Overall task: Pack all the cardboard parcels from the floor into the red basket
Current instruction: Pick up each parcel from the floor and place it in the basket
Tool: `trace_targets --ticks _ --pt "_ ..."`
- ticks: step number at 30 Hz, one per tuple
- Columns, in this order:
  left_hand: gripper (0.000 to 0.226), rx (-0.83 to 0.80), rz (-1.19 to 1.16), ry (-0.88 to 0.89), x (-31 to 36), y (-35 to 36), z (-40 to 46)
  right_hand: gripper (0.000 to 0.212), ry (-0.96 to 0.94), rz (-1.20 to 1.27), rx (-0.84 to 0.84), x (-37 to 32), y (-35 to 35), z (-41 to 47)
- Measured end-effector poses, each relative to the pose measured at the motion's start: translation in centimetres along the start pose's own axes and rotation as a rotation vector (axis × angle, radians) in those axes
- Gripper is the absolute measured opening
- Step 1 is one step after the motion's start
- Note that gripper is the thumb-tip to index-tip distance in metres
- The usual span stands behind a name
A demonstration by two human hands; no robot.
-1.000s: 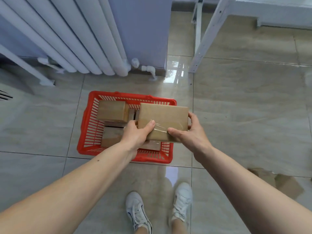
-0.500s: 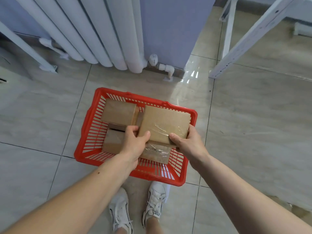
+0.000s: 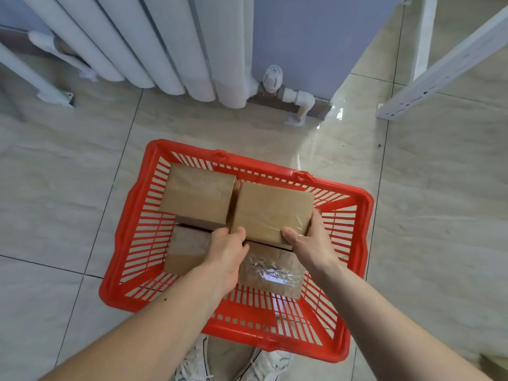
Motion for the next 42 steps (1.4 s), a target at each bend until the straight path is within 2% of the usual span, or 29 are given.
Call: trace_targets --ticks 7,13,21,26,30,33,37,42 --pt "0.061 -0.006 0.004 -0.037 -0.3 0.1 1.5 0.063 0.072 -0.078 0.004 1.1 1.2 2.7" --pt "0.065 -0.022 0.076 -0.063 0.2 -0.2 -0.3 0.071 0.106 -0.048 -0.025 1.4 0.4 1.2" --pt "0.054 -0.075 0.353 -0.027 2.7 1.2 -6.6 0.049 0.137 -0.090 0.084 -0.6 -5.1 -5.4" --pt "0.043 -0.148 0.572 0.039 4.2 3.3 -11.0 0.036 0.158 0.017 0.137 -1.8 -8.4 -10.1" --pt "0.035 -0.177 0.714 0.131 5.0 5.3 -14.1 0.036 0.179 0.174 0.194 -1.4 -11.0 -13.9" --pt "0.028 -0.212 0.794 0.166 4.5 7.7 -16.8 0.021 0.189 0.349 0.248 -0.4 -12.8 -17.3" --pt "0.015 -0.327 0.852 0.182 1.6 11.5 -21.0 0.033 0.208 0.439 0.355 2.5 -16.2 -21.4" --pt "0.016 -0.443 0.948 0.163 -5.1 15.7 -25.6 0.034 0.249 0.560 0.445 8.3 -20.9 -25.8"
Point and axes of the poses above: each hand's wrist, its own z-axis towards the middle knuckle, its own y-axis out of the palm, x = y × z, the point moved 6 cm from there along z, towards the middle knuckle, and after that the axes turned 7 degrees about -z, right-handed, at the moved point
